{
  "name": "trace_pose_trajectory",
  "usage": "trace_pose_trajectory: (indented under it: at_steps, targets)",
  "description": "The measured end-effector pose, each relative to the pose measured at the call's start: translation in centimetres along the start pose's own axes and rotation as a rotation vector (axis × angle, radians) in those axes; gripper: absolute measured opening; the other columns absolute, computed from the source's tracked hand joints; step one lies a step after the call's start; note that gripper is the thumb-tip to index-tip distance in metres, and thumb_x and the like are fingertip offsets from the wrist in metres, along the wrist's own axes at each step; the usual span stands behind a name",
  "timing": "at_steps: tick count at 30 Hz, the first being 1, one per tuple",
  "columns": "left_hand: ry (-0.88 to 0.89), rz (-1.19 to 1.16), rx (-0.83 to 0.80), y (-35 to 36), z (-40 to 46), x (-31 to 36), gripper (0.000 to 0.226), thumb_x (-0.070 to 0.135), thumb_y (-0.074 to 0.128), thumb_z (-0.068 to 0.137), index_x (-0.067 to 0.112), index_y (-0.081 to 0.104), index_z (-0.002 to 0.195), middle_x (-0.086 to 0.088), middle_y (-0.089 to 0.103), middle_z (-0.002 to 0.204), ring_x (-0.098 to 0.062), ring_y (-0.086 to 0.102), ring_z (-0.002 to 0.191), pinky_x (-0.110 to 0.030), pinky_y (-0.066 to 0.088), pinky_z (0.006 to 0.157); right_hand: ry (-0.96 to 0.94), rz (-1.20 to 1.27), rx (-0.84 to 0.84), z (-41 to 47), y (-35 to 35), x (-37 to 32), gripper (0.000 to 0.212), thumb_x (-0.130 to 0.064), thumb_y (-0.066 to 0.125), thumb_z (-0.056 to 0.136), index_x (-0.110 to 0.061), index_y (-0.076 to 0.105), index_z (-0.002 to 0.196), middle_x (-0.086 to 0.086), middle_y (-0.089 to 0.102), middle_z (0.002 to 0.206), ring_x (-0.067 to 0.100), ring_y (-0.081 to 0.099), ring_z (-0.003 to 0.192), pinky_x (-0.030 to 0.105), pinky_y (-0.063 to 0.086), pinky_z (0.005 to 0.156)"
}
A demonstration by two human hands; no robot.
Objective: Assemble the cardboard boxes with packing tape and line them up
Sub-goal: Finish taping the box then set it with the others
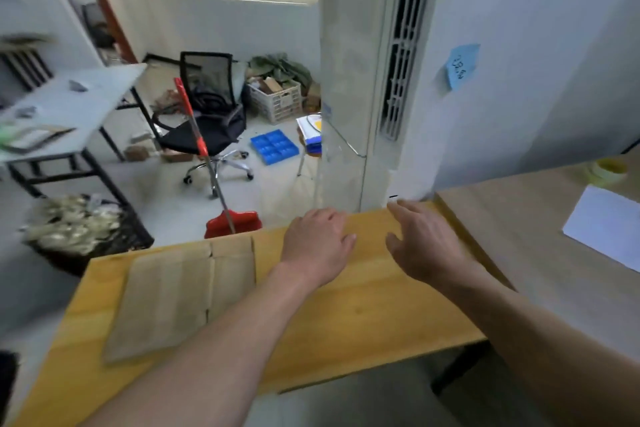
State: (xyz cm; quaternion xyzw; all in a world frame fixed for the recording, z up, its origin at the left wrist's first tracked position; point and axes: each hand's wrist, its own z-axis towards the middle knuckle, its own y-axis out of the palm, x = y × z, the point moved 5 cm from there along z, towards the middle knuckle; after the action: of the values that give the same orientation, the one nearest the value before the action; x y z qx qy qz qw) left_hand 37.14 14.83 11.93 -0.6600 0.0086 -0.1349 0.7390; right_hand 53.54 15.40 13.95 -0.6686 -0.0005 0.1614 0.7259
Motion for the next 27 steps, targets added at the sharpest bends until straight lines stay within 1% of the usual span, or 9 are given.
trace_pose_trajectory:
  at_steps: [3,6,10,12,15,20,22,24,27]
  targets:
    - [-0.117,0.028,0.009,-1.0,-3.3,-7.4,0.048,0.048,0.04,0.099,0.021,0.049,0.138,0.002,0.051,0.141,-0.02,0.044,0.131,-0.041,0.041,0.105,-0.109,0.038,-0.041,1.5,2.9,-7.6,0.054,-0.03,0.057,0.092,-0.017,0.045,0.143,0.001,0.049,0.145,0.024,0.049,0.129,0.037,0.045,0.101]
    - [-0.225,0.046,0.01,-1.8,-6.5,-13.1,0.047,0.047,0.039,0.099,0.022,0.049,0.138,0.002,0.051,0.142,-0.02,0.043,0.131,-0.04,0.041,0.105,-0.214,0.046,-0.086,2.5,5.3,-13.9,0.053,-0.03,0.056,0.092,-0.018,0.044,0.143,0.001,0.047,0.148,0.023,0.049,0.131,0.037,0.046,0.102]
    - [-0.355,0.064,0.009,-2.5,-10.6,-18.5,0.043,0.045,0.04,0.099,0.021,0.053,0.133,0.004,0.055,0.134,-0.019,0.048,0.124,-0.039,0.044,0.101,-0.344,0.076,-0.153,3.3,7.9,-20.3,0.057,-0.03,0.055,0.095,-0.019,0.039,0.148,0.001,0.042,0.153,0.021,0.042,0.138,0.035,0.039,0.109]
    - [-0.422,0.057,-0.006,-2.7,-12.4,-20.5,0.042,0.045,0.04,0.098,0.022,0.053,0.132,0.003,0.055,0.134,-0.02,0.047,0.125,-0.039,0.043,0.101,-0.403,0.083,-0.179,3.6,8.9,-22.6,0.054,-0.028,0.054,0.095,-0.019,0.041,0.147,0.001,0.045,0.15,0.02,0.042,0.137,0.035,0.039,0.109]
    - [-0.52,0.05,-0.021,-2.6,-14.6,-22.9,0.041,0.044,0.041,0.099,0.022,0.054,0.131,0.003,0.053,0.138,-0.02,0.045,0.128,-0.038,0.04,0.103,-0.473,0.076,-0.227,4.0,10.6,-24.9,0.051,-0.025,0.052,0.093,-0.018,0.044,0.143,0.003,0.049,0.146,0.023,0.046,0.132,0.035,0.043,0.103]
    - [-0.625,0.039,-0.055,-1.5,-17.2,-25.6,0.048,0.048,0.042,0.098,0.024,0.045,0.139,0.007,0.044,0.147,-0.016,0.038,0.135,-0.037,0.04,0.105,-0.511,0.048,-0.367,4.3,14.8,-26.5,0.059,-0.029,0.051,0.094,-0.021,0.033,0.15,0.006,0.041,0.152,0.026,0.044,0.134,0.037,0.045,0.102]
    - [-0.65,0.024,-0.085,-0.7,-17.7,-26.3,0.051,0.049,0.043,0.098,0.024,0.042,0.142,0.006,0.041,0.15,-0.017,0.036,0.137,-0.038,0.039,0.107,-0.495,0.029,-0.427,4.2,16.5,-26.4,0.063,-0.032,0.052,0.094,-0.022,0.029,0.152,0.006,0.036,0.154,0.026,0.042,0.136,0.037,0.045,0.102]
    - [-0.661,0.003,-0.113,0.2,-17.8,-27.0,0.054,0.05,0.043,0.098,0.023,0.039,0.145,0.004,0.038,0.152,-0.018,0.033,0.14,-0.039,0.036,0.11,-0.475,0.009,-0.481,4.3,18.1,-26.3,0.065,-0.035,0.054,0.093,-0.023,0.028,0.152,0.005,0.036,0.153,0.026,0.038,0.138,0.037,0.045,0.101]
    - [-0.635,-0.016,-0.154,1.9,-17.6,-28.4,0.054,0.05,0.043,0.098,0.021,0.04,0.144,0.003,0.04,0.151,-0.018,0.034,0.139,-0.038,0.036,0.11,-0.45,0.001,-0.523,4.6,20.3,-26.2,0.066,-0.039,0.056,0.091,-0.024,0.028,0.149,0.004,0.039,0.146,0.025,0.046,0.128,0.036,0.049,0.093]
